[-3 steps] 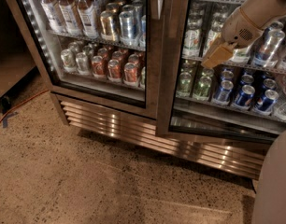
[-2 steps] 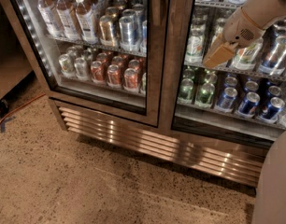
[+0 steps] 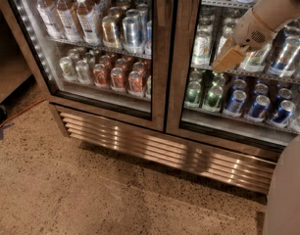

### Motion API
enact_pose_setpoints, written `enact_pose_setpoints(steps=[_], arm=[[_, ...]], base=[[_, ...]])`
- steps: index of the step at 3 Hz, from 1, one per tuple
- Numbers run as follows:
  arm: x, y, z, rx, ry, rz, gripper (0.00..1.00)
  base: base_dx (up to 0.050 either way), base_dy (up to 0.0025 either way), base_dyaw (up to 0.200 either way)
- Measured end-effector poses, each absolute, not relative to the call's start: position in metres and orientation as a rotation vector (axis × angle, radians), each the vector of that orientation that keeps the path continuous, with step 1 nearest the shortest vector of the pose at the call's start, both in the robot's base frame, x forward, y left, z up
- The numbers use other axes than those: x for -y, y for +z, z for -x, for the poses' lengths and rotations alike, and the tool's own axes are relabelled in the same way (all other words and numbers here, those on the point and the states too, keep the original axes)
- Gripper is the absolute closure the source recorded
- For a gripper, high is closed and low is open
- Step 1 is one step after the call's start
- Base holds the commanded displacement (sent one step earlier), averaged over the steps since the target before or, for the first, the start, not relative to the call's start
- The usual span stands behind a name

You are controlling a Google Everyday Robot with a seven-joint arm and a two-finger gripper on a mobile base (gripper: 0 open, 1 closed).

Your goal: Close right fridge door

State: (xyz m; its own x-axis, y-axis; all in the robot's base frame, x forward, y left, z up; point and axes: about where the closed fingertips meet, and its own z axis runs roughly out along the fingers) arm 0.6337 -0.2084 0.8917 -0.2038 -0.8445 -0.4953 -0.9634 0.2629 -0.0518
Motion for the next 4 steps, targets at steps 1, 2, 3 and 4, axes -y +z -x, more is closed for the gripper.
enact_pose_setpoints(steps=[1,2,3,4], arm=[[0.2084,0.8917,-0.6337,-2.114,0.376,1.637,1.0],[0.2084,0.8917,-0.6337,-2.114,0.376,1.637,1.0],[0.2084,0.8917,-0.6337,-2.114,0.376,1.637,1.0],[0.2084,0.8917,-0.6337,-2.114,0.376,1.637,0.81]], base=[[-0.05,-0.00006,0.0],[-0.05,0.00008,-0.001],[0.0,0.0,0.0],[0.0,0.0,0.0]])
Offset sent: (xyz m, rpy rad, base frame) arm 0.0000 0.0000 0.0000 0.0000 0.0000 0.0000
